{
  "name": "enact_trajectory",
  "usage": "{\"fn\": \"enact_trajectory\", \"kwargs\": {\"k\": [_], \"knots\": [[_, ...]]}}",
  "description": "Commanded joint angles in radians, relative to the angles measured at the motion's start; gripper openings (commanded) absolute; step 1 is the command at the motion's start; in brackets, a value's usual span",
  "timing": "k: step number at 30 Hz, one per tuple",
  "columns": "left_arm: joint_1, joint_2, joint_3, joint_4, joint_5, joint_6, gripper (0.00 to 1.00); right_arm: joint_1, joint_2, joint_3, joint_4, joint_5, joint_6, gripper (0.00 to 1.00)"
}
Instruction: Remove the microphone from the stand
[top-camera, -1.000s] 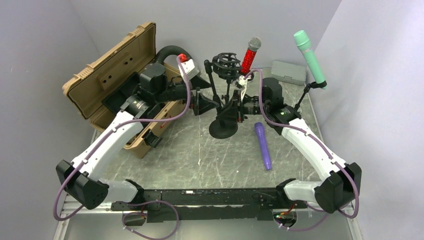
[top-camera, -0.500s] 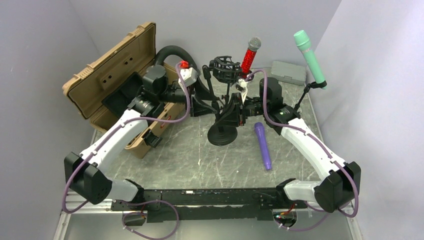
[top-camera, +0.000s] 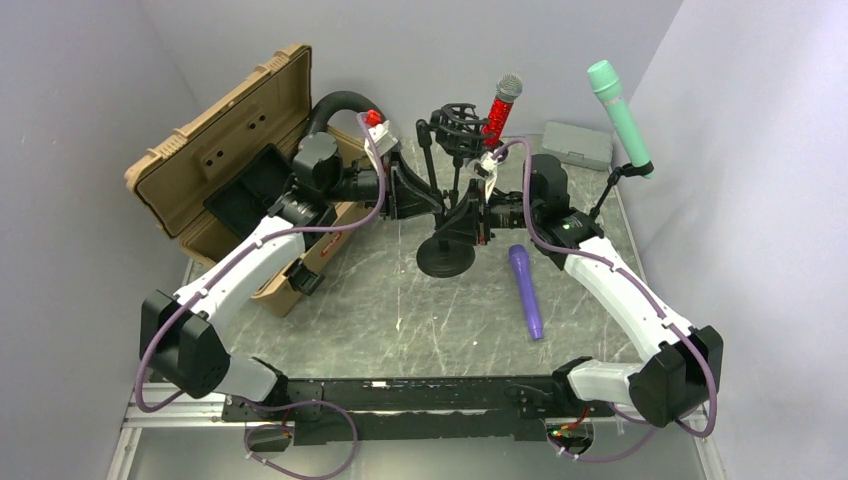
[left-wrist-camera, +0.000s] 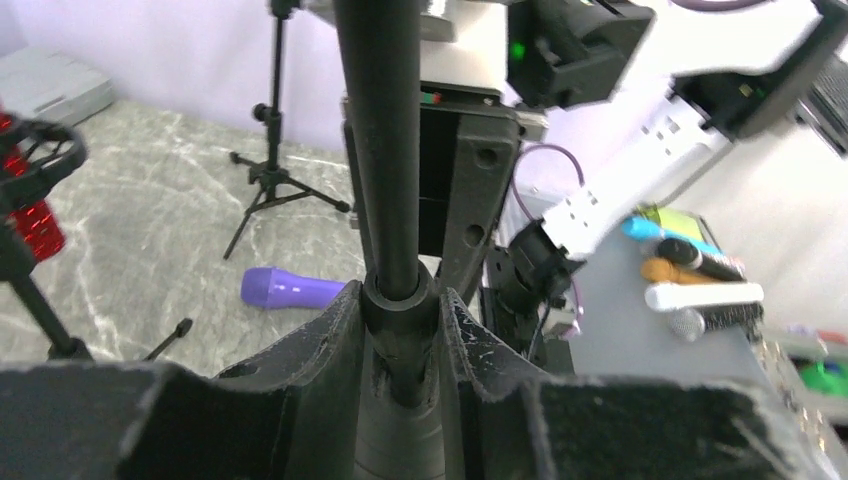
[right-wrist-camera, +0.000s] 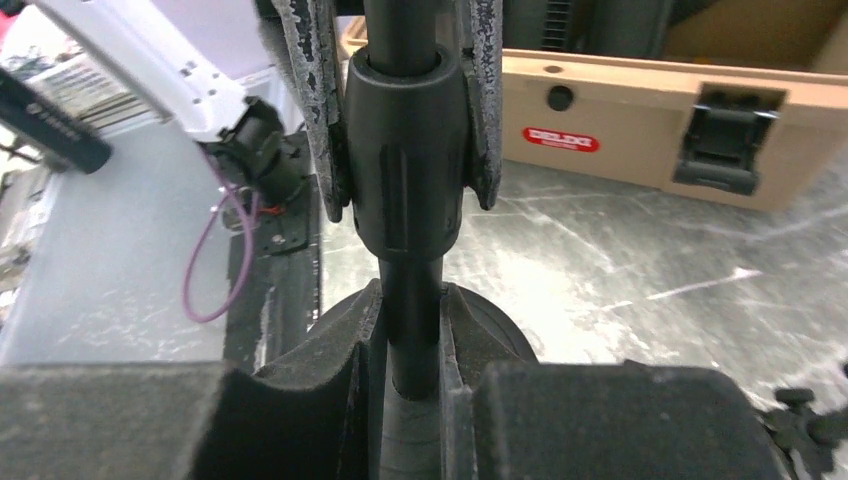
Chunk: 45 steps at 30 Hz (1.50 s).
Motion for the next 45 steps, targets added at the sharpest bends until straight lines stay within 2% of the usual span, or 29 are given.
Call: {"fn": "enact_trajectory", "kwargs": {"k": [1,4,6,8,12,13,15,17,22,27,34,38,45], "knots": [[-0.058,-0.019,0.036,-0.113,-0.290,-0.042,0.00,0.011,-0.033,0.018,0.070,0.136,-0.018,0.00],[-0.101,-0.027,0.083,-0.299,-0.529,-0.062,0.00,0.009,-0.023,0.033,0.067,0.214,-0.004,0.00],[-0.108,-0.023,0.108,-0.389,-0.637,-0.121,0.03,0.010,-0.018,0.043,0.075,0.252,0.022,0.00],[-0.110,-0.025,0.120,-0.433,-0.673,-0.142,0.18,0.011,-0.015,0.048,0.080,0.278,0.048,0.00],[-0.109,-0.058,0.104,-0.396,-0.621,-0.126,0.71,0.010,-0.020,0.048,0.086,0.275,0.056,0.00],[-0.109,-0.070,0.091,-0.370,-0.596,-0.114,0.80,0.008,-0.021,0.043,0.089,0.267,0.053,0.00],[-0.103,-0.095,0.072,-0.333,-0.545,-0.071,0.93,0.000,-0.027,0.031,0.102,0.228,0.056,0.00],[-0.094,-0.119,0.057,-0.305,-0.500,-0.011,0.99,-0.010,-0.036,0.020,0.116,0.186,0.062,0.00],[-0.058,-0.158,0.059,-0.304,-0.361,0.188,0.99,-0.018,-0.053,0.003,0.145,0.055,0.073,0.00],[-0.041,-0.163,0.051,-0.293,-0.273,0.266,0.99,-0.020,-0.057,-0.015,0.190,-0.023,0.095,0.00],[-0.041,-0.123,0.021,-0.192,-0.214,0.238,0.89,-0.020,-0.059,-0.029,0.231,-0.103,0.123,0.00],[-0.041,-0.095,0.013,-0.124,-0.183,0.170,0.78,-0.021,-0.062,-0.028,0.215,-0.087,0.112,0.00],[-0.044,-0.103,-0.012,-0.109,-0.219,0.122,0.76,-0.023,-0.072,-0.023,0.173,0.001,0.064,0.00]]}}
